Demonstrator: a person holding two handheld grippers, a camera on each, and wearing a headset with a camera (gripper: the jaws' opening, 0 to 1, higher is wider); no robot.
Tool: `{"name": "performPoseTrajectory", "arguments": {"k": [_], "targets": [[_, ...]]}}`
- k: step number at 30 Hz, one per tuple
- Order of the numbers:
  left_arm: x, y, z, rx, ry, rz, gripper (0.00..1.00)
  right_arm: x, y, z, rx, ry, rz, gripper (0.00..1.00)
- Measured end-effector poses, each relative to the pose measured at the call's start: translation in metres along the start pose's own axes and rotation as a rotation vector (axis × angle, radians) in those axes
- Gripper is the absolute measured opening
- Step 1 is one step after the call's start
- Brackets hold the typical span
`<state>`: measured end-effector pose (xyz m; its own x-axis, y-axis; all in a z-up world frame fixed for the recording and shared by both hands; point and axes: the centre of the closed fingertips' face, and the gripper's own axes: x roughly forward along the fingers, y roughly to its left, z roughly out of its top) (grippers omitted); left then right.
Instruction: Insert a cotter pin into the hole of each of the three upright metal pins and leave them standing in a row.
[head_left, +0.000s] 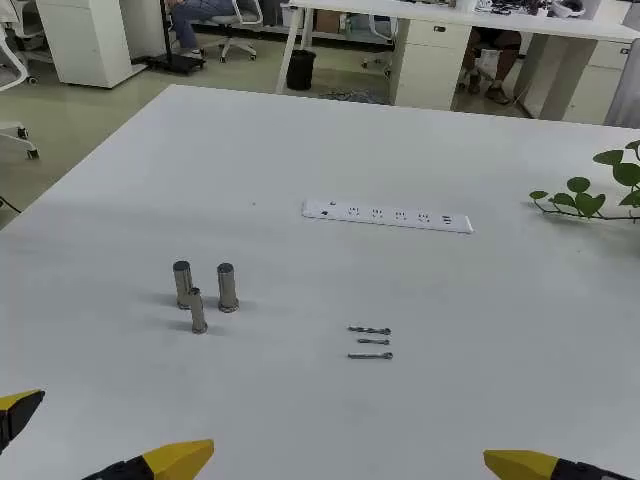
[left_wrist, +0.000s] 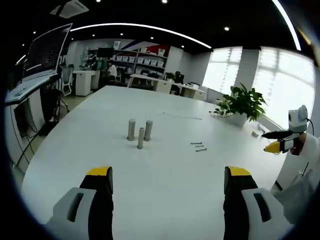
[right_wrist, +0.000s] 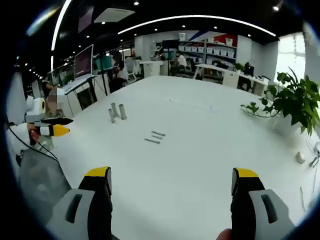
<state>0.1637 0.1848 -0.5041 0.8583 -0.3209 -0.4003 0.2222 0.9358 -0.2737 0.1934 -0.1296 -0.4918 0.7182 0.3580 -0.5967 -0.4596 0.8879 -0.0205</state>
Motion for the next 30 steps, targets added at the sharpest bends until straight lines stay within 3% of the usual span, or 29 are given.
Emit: {"name": "performPoseTrajectory", "arguments": {"k": [7,30], "targets": [[-0.0013,-0.0011,0.0030,-0.037,-0.018,-0.015,0.99,0.0006,0.0010,0.0010,-0.005,0.002,0.004,0.98],[-0.0038,-0.0011,0.0047,-0.015,-0.036,-0.044,0.99,0.0011,0.0038,0.0017,-0.011,0.014,0.006,0.98]]}}
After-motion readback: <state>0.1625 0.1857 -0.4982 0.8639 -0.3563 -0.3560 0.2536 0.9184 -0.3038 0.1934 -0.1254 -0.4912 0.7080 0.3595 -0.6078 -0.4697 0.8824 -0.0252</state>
